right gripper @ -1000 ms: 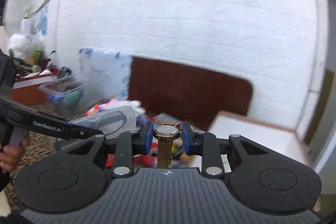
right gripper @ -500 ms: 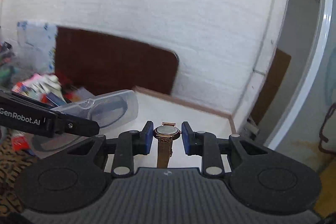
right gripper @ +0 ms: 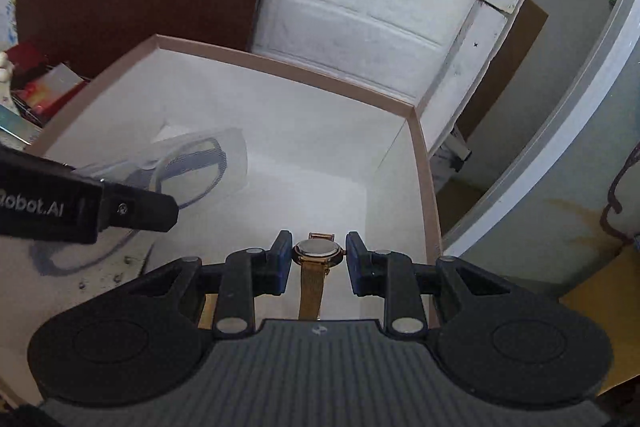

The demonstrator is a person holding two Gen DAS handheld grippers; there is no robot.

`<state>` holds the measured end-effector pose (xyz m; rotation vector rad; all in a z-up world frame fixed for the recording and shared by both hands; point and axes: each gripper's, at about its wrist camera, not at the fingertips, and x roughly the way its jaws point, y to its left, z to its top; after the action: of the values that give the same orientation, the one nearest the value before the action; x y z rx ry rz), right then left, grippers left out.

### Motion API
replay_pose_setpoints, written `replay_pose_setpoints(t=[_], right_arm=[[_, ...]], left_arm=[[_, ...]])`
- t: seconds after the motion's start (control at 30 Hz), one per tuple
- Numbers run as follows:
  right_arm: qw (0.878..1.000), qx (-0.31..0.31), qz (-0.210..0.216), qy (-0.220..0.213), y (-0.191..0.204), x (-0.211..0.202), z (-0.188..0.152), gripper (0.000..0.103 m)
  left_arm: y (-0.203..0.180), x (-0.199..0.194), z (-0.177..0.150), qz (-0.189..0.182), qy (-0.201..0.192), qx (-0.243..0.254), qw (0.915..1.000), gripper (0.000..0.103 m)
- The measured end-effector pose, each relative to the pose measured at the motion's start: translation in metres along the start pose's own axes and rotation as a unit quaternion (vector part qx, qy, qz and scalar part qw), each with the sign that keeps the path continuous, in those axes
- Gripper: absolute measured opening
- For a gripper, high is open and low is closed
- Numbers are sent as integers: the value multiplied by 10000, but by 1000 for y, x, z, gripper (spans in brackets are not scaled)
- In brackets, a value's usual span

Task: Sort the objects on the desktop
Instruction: 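Lift the case and watch and carry both toward the white box, then open both tools to drop the case and watch into the white box, then withdraw both tools from the box back to the pile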

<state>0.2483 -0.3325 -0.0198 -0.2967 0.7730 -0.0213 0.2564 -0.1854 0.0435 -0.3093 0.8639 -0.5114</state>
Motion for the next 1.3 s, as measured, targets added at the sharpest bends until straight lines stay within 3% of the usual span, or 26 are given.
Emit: replay_pose_setpoints(t=[0.1, 0.13, 0.17, 0.23, 0.27, 0.37, 0.43, 0.5, 0.83, 1.3], right_arm=[[9999, 66, 78, 112, -3, 12, 4, 28], [9999, 86, 86, 117, -3, 15, 5, 28], [9998, 86, 113, 101, -4, 16, 6, 29], [9999, 92, 125, 45, -5, 16, 6, 42], [9999, 90, 76, -26, -5, 14, 5, 54], [9998, 35, 35, -196, -6, 7, 5, 61], [9996, 56, 32, -263, -6, 3, 4, 73], [9993, 68, 5, -366, -5, -3, 1, 92], [9982, -3, 56, -592, 8, -44, -14, 94], [9933, 142, 244, -1118, 28, -123, -41, 95]], left_arm=[[5, 2, -1, 13, -119, -190, 9997, 38], [7, 0, -1, -10, -203, -272, 9994, 42], [7, -1, 0, -127, -264, -318, 9991, 55], [6, -5, 3, -360, -285, -299, 9985, 76], [4, -8, 3, -418, -301, -266, 9983, 84], [-3, -20, 1, -560, -412, -159, 9975, 95], [-5, -27, -1, -671, -485, -78, 9965, 97], [-6, -32, -4, -710, -519, -32, 9961, 98], [-3, -58, -18, -589, -773, -82, 9952, 99], [-16, -130, -63, -764, -1196, 537, 9884, 99]])
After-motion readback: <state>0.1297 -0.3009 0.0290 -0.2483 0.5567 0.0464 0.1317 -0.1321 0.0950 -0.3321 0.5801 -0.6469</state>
